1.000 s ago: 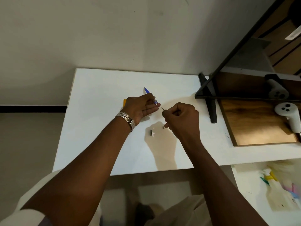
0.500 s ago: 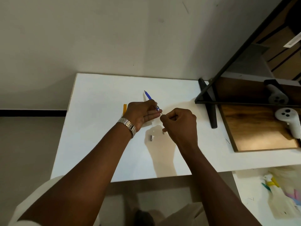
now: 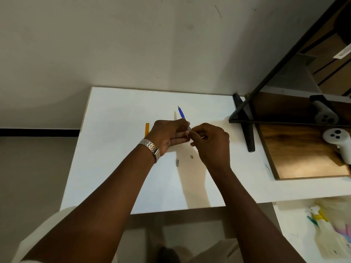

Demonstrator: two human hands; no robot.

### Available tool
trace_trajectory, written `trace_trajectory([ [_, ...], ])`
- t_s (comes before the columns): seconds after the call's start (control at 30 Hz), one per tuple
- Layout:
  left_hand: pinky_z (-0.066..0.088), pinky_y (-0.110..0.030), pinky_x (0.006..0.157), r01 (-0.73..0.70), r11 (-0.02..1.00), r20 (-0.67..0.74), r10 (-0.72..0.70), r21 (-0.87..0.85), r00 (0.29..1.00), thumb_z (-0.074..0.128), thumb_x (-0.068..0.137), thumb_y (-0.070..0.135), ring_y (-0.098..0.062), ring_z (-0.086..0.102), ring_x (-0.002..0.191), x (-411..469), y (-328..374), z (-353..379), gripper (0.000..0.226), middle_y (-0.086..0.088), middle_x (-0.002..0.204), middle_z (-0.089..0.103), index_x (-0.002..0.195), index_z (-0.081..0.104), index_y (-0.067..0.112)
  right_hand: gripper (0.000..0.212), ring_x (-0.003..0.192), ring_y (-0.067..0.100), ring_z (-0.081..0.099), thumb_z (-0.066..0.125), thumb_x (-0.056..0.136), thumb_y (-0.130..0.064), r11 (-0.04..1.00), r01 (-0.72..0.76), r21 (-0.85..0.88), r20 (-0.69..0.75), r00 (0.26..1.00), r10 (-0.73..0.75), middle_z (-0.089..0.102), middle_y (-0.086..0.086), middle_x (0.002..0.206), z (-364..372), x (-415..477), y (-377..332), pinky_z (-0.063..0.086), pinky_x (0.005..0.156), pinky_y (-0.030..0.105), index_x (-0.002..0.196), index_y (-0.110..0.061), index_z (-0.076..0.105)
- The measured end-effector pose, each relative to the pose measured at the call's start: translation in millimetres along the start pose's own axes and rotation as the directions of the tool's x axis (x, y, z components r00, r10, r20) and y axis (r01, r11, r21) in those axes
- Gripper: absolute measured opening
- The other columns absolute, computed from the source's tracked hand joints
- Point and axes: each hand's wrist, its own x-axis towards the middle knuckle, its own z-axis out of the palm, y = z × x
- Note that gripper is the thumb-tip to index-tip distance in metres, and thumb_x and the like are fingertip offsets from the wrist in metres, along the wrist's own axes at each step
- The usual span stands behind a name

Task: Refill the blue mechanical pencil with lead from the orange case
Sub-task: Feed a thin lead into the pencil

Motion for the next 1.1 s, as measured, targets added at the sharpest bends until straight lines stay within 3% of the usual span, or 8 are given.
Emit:
trace_trajectory([
  [0.17,0.065,-0.034,0.061,0.001,0.999,-0.016,-0.002,-0.041,1.0,0.079,0.084,0.006,-0.028,0.081,0.073,0,6,-3,0.014,-0.017,0.078,0.08,0.094,0.076,-0.004,0.013,0.062,0.011,0.076,0.085,0.088,-0.029,0.995,-0.085,0.046,0.037,0.996,0.083,0.078,-0.008,0.075,-12,10,6,0.061,0.065,0.035,0.088,-0.016,0.083],
  [0.33,0.064,-0.032,0.06,0.013,0.997,-0.005,-0.013,-0.07,1.0,0.077,0.086,0.005,-0.027,0.081,0.076,0,8,-6,0.01,-0.015,0.077,0.079,0.092,0.075,-0.002,0.01,0.067,0.018,0.069,0.086,0.086,-0.021,0.955,-0.129,-0.265,0.262,0.944,0.201,0.07,-0.007,0.065,-29,4,20,0.055,0.068,0.031,0.086,-0.011,0.085],
  [0.43,0.065,-0.033,0.061,0.019,0.998,0.007,-0.019,-0.068,1.0,0.076,0.087,0.005,-0.027,0.081,0.077,1,6,-6,0.01,-0.016,0.078,0.079,0.093,0.074,-0.003,0.018,0.083,0.026,0.073,0.084,0.086,-0.028,0.895,-0.104,-0.433,0.323,0.909,0.262,0.078,0.004,0.082,-16,-3,16,0.054,0.074,0.03,0.088,-0.01,0.084],
  [0.53,0.065,-0.034,0.062,0.021,0.998,0.011,-0.021,-0.064,1.0,0.077,0.087,0.007,-0.028,0.081,0.078,1,5,-7,0.012,-0.016,0.08,0.08,0.094,0.075,-0.003,0.018,0.098,0.034,0.071,0.075,0.089,-0.021,0.818,-0.09,-0.568,0.283,0.912,0.296,0.077,0.013,0.104,-1,-6,12,0.051,0.075,0.031,0.1,-0.007,0.076],
  [0.7,0.066,-0.034,0.063,0.026,0.997,0.02,-0.025,-0.069,1.0,0.077,0.087,0.007,-0.029,0.081,0.079,2,5,-7,0.012,-0.017,0.081,0.08,0.093,0.075,-0.003,0.016,0.093,0.035,0.069,0.07,0.086,-0.019,0.792,-0.111,-0.6,0.213,0.932,0.292,0.071,0.01,0.097,9,-8,11,0.041,0.068,0.029,0.098,-0.008,0.07],
  [0.8,0.065,-0.034,0.062,0.027,0.997,0.021,-0.025,-0.074,0.999,0.078,0.086,0.006,-0.029,0.081,0.078,1,5,-7,0.012,-0.019,0.08,0.08,0.092,0.075,-0.004,0.018,0.083,0.03,0.071,0.077,0.083,-0.029,0.864,-0.167,-0.475,0.166,0.947,0.274,0.073,0.003,0.085,6,-4,7,0.048,0.068,0.029,0.087,-0.011,0.074],
  [0.97,0.065,-0.035,0.061,0.023,0.997,0.0,-0.023,-0.079,1.0,0.077,0.086,0.005,-0.03,0.081,0.078,3,6,-6,0.014,-0.02,0.081,0.08,0.096,0.075,-0.004,0.007,0.069,0.023,0.079,0.08,0.082,-0.012,0.982,-0.184,0.051,0.074,0.981,0.18,0.078,0.001,0.067,0,2,-5,0.066,0.073,0.052,0.076,-0.016,0.077],
  [1.1,0.065,-0.033,0.059,0.025,0.997,-0.01,-0.026,-0.072,1.0,0.078,0.086,0.004,-0.028,0.081,0.072,3,5,-5,0.013,-0.017,0.077,0.08,0.095,0.075,-0.004,0.025,0.068,0.022,0.078,0.076,0.086,-0.006,0.984,-0.127,0.122,0.025,0.992,0.125,0.078,-0.003,0.066,3,0,-9,0.065,0.07,0.053,0.073,-0.028,0.076],
])
